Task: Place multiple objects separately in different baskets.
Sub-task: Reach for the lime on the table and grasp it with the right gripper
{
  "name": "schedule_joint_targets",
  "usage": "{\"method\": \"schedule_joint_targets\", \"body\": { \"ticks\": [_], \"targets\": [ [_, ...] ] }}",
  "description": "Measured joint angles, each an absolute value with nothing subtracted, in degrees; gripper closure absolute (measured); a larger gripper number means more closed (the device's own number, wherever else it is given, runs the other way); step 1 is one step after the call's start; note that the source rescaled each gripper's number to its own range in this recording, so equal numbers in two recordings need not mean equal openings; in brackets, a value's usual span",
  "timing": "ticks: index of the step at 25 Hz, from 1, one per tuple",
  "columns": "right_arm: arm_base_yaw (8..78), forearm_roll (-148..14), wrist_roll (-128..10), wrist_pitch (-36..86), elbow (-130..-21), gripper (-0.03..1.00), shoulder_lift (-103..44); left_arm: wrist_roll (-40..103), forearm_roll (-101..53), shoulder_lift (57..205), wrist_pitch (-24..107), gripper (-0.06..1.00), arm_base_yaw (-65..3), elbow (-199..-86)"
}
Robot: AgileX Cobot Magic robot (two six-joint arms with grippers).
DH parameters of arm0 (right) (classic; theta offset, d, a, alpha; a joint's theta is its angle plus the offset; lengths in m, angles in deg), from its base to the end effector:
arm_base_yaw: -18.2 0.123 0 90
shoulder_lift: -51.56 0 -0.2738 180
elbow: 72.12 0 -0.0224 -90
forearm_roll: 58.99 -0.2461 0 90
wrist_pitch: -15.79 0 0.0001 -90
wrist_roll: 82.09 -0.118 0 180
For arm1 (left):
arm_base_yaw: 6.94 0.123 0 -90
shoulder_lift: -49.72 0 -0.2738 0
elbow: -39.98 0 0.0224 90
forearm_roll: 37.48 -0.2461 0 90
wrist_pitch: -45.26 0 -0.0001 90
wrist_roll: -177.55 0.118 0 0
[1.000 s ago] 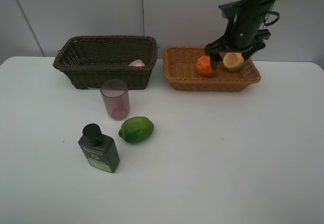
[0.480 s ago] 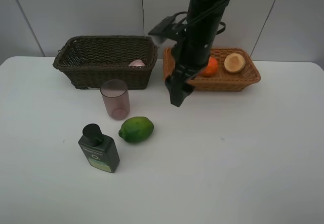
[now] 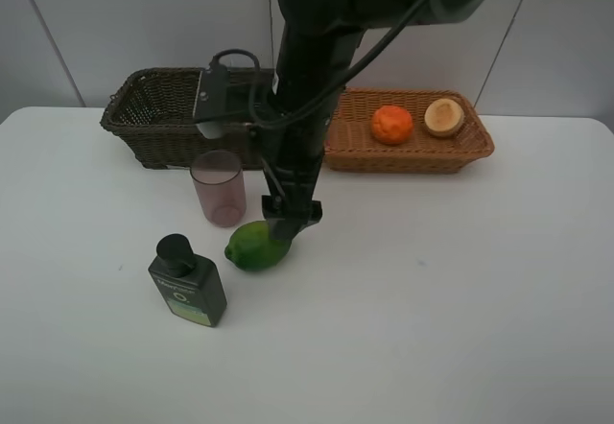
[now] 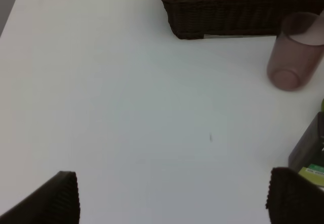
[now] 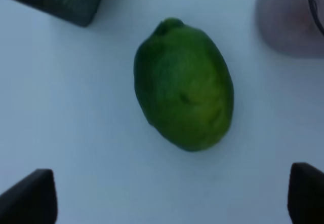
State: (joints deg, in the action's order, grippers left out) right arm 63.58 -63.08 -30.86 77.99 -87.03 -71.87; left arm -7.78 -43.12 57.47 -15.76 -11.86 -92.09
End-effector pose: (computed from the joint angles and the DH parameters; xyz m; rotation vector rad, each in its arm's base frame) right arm 0.2829 0.2973 0.1784 -2.1936 2.0102 0.0855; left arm 0.0252 0.0080 0.2645 -0.0128 2.0329 0.0051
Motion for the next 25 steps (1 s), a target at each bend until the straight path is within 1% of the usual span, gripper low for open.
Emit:
{"method": "schedule_joint_targets", "body": {
  "ticks": [6,12,17,25],
  "targets": [
    [64.1,-63.3,-30.5,74.5,-86.9,-0.03,-74.9,-7.8,-43.1,57.5,-15.8,-0.02,-11.9,-92.1],
    [64.2,-63.2,-30.5,68.3,-81.7,-0.03,-75.0,-7.8,-43.2,57.5,-15.8,-0.02,-11.9,-92.1],
    [64.7,-63.1,-30.5,63.5,-80.2,-0.03,-75.0,-7.8,-43.3,57.5,-15.8,-0.02,-11.9,-92.1],
    [64.8,-62.9,-30.5,61.0,-80.1,-0.03,-77.4,-7.8,-43.3,57.5,-15.8,-0.02,-11.9,-92.1]
  ]
}}
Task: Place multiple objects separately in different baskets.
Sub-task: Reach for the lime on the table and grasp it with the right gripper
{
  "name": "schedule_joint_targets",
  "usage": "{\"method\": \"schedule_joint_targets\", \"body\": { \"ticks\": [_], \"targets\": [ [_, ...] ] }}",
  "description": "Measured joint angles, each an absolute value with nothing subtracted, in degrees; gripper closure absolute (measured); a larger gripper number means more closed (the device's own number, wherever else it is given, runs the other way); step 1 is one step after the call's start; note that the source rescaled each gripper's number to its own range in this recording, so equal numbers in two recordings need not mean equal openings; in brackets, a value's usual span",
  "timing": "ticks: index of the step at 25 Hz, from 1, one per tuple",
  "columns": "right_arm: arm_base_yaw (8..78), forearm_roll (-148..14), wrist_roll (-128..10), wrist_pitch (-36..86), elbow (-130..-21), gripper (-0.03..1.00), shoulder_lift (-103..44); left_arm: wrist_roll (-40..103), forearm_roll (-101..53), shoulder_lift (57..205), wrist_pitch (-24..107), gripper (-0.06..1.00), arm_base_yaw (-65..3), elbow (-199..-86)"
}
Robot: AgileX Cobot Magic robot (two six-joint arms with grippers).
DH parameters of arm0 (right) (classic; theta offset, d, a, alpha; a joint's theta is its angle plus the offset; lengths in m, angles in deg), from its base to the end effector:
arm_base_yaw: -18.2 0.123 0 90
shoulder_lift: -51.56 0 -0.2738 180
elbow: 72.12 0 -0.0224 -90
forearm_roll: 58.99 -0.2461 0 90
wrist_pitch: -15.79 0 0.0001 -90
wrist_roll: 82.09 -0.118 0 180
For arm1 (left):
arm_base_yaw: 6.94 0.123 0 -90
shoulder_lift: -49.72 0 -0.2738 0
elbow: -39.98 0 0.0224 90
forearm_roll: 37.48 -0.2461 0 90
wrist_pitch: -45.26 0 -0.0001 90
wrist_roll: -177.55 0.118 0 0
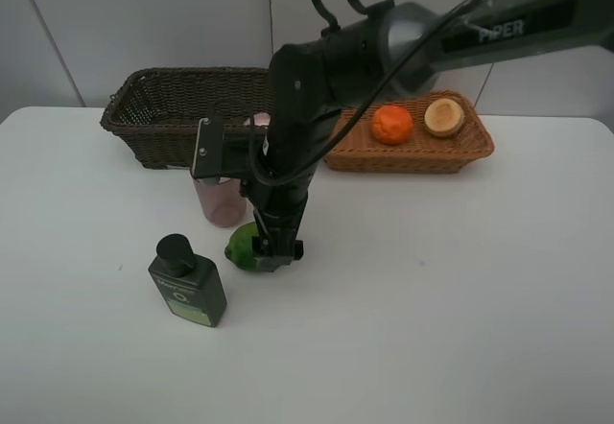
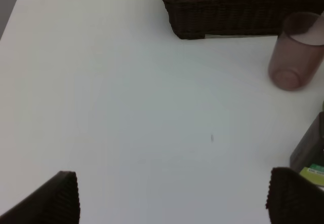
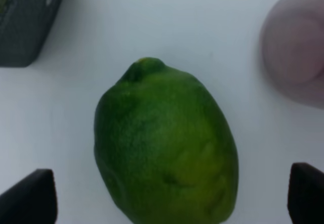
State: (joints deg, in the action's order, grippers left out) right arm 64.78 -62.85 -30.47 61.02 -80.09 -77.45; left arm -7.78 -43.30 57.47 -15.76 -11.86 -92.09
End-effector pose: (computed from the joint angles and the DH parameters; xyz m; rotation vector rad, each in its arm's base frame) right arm 0.2865 0.3109 0.1136 -2.1514 1.9436 0.0622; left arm 0.0252 0.0083 0.2645 -0.0129 2.0326 0.0088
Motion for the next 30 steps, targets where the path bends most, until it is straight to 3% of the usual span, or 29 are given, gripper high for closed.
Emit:
{"method": "schedule_joint_targets", "body": {
  "ticks": [24,27,30],
  "targets": [
    [64.8,-60.9,-30.5,54.1,-79.9,-0.02,-82.7,-7.8,-43.3,57.5,-15.8,-0.02,-11.9,-92.1],
    [64.8,-60.9,-30.5,54.1,-79.9,0.09,-83.0,-7.8,-43.3,57.5,-15.8,-0.02,-11.9,-92.1],
    [64.8,-60.9,-30.5,54.1,-79.9,0.42,-83.0,-7.8,-43.3,57.5,-15.8,-0.02,-11.9,-92.1]
  ]
}}
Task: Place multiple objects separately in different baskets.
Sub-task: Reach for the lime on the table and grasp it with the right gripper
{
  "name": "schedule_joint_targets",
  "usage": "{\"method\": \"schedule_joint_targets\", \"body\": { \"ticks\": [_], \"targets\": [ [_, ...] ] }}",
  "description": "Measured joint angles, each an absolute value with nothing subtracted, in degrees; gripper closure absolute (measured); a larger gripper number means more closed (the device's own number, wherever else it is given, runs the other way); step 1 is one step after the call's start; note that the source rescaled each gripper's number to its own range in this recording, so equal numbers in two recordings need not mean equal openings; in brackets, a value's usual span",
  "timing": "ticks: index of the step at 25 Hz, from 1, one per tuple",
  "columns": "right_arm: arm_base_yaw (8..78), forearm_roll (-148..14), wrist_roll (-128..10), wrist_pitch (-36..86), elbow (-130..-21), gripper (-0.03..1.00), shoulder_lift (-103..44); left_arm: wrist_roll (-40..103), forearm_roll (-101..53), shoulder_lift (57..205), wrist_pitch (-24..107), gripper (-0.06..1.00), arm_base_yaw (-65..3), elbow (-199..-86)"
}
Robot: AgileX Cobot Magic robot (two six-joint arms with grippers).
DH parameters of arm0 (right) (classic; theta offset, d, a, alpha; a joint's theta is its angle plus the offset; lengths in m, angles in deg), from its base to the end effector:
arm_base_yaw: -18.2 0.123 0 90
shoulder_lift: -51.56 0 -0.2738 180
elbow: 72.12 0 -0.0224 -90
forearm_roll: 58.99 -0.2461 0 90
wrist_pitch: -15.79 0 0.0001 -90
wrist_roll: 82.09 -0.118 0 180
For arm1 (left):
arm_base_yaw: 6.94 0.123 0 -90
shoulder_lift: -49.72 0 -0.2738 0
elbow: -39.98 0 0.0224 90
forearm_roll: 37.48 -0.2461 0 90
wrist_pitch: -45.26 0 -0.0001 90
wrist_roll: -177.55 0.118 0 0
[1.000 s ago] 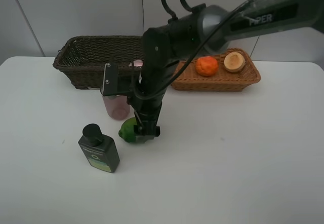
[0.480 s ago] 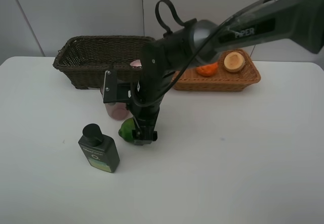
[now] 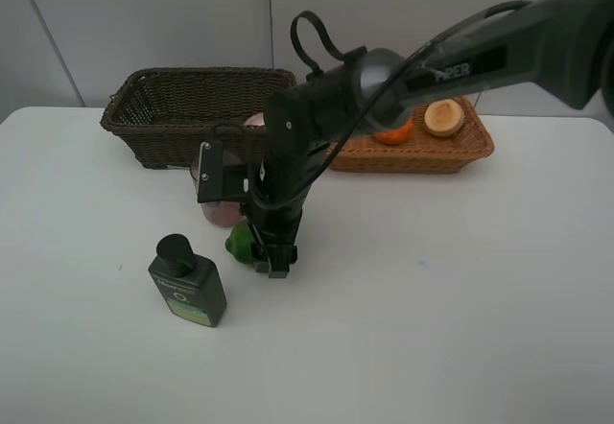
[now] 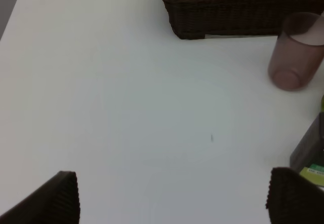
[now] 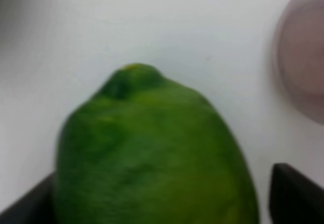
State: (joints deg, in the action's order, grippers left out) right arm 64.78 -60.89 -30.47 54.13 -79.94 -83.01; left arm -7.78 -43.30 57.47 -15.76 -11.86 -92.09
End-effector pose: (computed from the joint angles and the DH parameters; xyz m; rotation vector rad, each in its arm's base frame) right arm 0.2959 0.3162 0.0747 -2.1551 1.9113 0.0179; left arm 0.0252 0.0083 0.2645 -0.0129 2.0326 0.0088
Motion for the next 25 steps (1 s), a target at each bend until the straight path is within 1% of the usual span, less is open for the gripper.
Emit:
{"method": "schedule_joint_targets", "body": {
  "ticks": [1,18,25],
  "targets": [
    [64.8,-60.9,-30.5,54.1,-79.9,0.43,-83.0,-7.8,-43.3,57.5,-15.8,-0.02,-11.9,-92.1],
    [64.8,-60.9,-30.5,54.9,-79.9,0.43,-83.0,-7.8,-43.3,57.5,-15.8,-0.02,-11.9,-92.1],
    [64.7,-60.9,-33.1,57.9,-79.9,0.43,-80.7,-7.8,-43.3,57.5,-15.8,-0.02,-11.9,-92.1]
  ]
}}
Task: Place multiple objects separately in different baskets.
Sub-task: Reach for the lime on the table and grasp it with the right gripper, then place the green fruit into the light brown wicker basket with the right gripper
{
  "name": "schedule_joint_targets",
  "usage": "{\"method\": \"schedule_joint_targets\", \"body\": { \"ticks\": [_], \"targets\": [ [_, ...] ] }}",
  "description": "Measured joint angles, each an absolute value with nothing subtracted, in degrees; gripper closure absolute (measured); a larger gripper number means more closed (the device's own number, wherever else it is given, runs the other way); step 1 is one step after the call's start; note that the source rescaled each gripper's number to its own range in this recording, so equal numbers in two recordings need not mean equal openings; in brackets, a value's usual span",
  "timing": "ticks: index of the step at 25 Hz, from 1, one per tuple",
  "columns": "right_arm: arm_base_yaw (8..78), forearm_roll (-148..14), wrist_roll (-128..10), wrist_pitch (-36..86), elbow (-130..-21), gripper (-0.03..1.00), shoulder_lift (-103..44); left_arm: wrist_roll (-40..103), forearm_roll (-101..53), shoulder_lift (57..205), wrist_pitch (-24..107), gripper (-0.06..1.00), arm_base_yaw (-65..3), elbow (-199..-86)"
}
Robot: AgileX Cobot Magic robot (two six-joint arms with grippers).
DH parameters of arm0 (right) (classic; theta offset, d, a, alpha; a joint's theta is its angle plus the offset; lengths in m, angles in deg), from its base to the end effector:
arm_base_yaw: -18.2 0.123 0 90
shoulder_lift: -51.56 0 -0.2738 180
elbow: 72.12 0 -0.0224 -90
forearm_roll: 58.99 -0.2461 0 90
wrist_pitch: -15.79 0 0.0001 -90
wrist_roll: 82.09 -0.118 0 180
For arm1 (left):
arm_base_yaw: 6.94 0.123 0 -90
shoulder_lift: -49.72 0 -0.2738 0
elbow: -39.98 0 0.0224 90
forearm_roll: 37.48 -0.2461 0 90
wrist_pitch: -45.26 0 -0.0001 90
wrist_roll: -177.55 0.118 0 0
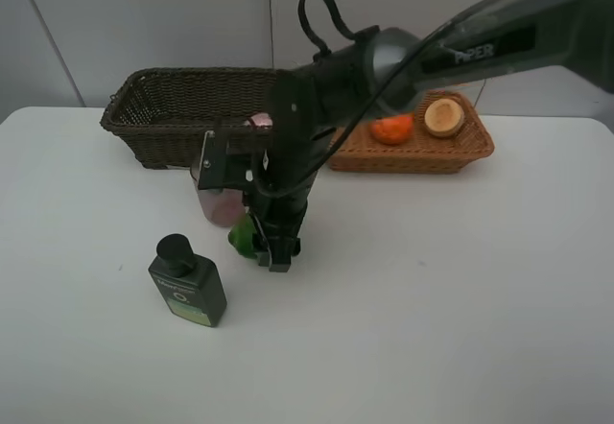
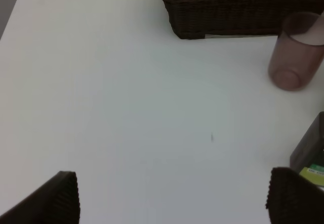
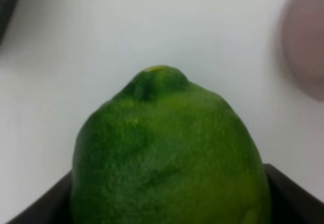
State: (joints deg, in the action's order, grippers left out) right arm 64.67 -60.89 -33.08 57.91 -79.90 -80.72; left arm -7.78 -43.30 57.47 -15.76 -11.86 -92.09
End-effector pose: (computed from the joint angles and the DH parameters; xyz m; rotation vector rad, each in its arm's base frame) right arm 0.2921 0.3113 0.0899 -2.1302 1.9788 0.0290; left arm 0.0252 0.0083 0.2645 -0.0129 2.0326 0.0088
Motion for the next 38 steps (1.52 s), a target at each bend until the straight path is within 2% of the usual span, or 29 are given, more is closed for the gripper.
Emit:
{"method": "schedule_joint_targets", "body": {
  "ticks": [4,13,19,26,38],
  "targets": [
    [62.9,-61.0,-41.6,59.8,-79.9,0.43,-77.9,-7.8,-43.3,57.5,-15.8,-0.02,-11.9,-92.1],
    [53.7,-54.3,-76.8,62.4,-79.9,0.43,-72.0,-7.8,-43.3,57.5,-15.8,-0.02,-11.9,-92.1],
    [48.1,-52.9,-90.3,62.9,-83.1,0.43,-71.5,-7.8,-43.3,57.5,-15.8,-0.02,-11.9,-92.1],
    [44.2,-52.3,-98.4,58.5,-86.8,0.43,-73.0,-7.8,-43.3,57.5,-15.8,-0.02,-11.9,-92.1],
    [42.8,-51.8,-99.2,41.4,-86.8,0.43,-80.1,-7.8,-43.3,57.5,-15.8,-0.02,-11.9,-92.1]
  ]
}}
